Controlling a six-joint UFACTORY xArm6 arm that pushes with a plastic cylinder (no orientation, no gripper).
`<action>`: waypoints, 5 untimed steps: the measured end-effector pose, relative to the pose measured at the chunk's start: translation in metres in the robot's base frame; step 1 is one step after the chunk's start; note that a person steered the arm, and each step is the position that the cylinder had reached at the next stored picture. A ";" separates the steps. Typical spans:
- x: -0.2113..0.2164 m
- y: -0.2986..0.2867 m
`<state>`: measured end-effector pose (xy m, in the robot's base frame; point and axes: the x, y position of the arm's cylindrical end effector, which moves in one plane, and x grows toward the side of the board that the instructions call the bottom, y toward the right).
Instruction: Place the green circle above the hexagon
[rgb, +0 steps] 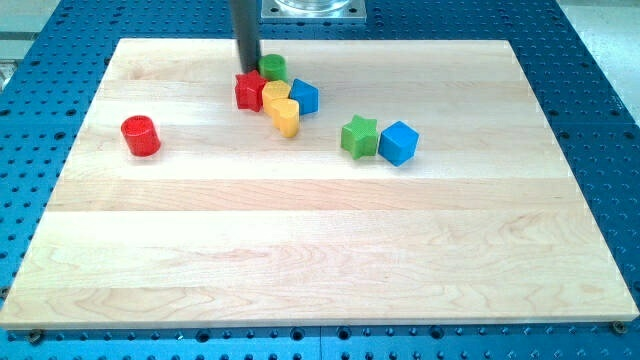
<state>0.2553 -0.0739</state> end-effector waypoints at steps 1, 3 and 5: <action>-0.027 0.019; -0.004 0.036; -0.020 0.058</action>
<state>0.2349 -0.0161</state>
